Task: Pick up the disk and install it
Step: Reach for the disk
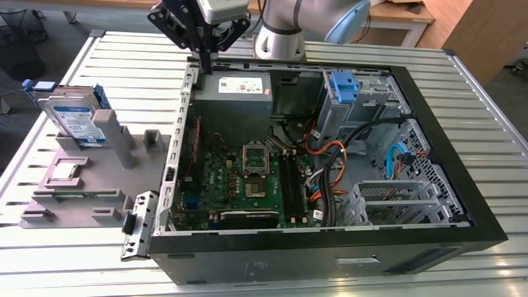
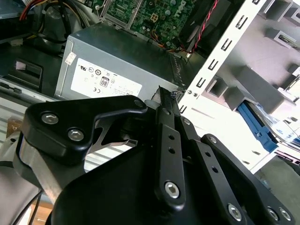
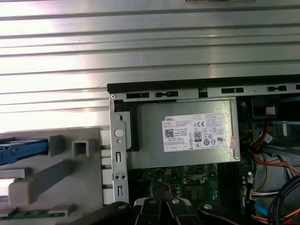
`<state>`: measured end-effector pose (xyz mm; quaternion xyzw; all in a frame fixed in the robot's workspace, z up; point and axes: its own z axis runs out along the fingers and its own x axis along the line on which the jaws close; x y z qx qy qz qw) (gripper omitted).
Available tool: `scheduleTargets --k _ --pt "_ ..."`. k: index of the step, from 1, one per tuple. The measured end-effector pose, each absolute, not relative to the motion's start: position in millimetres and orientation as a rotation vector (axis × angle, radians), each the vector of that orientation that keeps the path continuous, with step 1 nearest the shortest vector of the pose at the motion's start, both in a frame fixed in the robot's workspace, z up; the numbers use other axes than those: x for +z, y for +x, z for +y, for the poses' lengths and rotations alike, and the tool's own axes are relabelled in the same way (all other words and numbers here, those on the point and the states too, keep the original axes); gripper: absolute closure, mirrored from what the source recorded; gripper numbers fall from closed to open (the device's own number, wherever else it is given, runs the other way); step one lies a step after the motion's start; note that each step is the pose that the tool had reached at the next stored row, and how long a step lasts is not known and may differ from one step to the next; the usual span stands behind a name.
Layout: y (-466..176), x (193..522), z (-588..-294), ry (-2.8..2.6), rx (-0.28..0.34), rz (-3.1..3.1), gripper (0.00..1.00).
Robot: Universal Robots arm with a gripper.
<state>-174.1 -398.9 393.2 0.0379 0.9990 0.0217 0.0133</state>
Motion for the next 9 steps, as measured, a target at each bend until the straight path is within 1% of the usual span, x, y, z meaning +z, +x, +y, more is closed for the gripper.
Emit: scheduleTargets --k 9 --pt "-177.3 393.2 -398.9 0.118 0.068 3.112 0.89"
